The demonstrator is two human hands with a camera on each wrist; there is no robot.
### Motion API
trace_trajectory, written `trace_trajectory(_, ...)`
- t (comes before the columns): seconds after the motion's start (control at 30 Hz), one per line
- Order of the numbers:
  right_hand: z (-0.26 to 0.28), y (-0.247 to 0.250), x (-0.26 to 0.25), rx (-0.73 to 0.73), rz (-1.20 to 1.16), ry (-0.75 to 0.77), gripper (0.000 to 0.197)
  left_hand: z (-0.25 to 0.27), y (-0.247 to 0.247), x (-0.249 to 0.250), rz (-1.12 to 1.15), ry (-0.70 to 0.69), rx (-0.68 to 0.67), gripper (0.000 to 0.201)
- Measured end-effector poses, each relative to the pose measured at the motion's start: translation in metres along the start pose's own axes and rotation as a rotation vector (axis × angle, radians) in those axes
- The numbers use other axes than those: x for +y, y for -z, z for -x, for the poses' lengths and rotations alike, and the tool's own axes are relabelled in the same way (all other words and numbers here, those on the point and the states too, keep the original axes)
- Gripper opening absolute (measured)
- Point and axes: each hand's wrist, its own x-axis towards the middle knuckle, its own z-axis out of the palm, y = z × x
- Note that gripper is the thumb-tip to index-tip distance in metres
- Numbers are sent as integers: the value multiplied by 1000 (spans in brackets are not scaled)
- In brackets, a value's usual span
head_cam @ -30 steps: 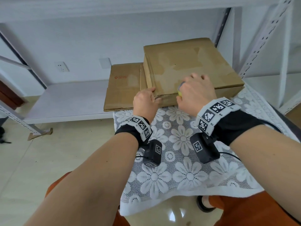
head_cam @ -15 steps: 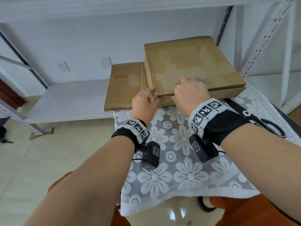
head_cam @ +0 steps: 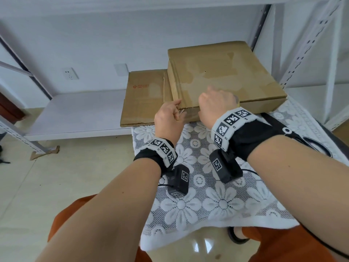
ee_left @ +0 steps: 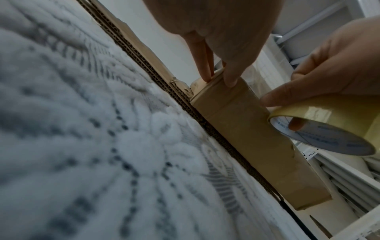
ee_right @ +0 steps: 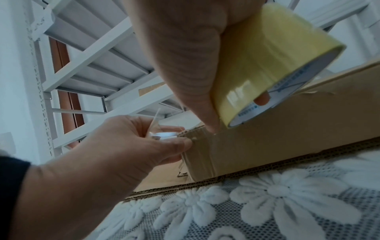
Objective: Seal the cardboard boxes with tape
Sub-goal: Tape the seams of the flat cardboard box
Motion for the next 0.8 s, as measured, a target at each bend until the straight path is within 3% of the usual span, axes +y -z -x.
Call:
trace_trajectory(0.13,-5,-1,-4,-46,-96,6,22,1,0,-7,14,71,9,59)
trace_trajectory(0.3,-7,3,-2,20,-68,26,23,-6,0,-10,27,137,-31,56)
trace_trajectory(0.43,-9,6,1,41,-1,55,37,-12,2,-11,-12,203,-98,53)
trace_trajectory(0.8,-12,9,-4,-22,-113,27,30,-17,21,-12,24,256,-278,37)
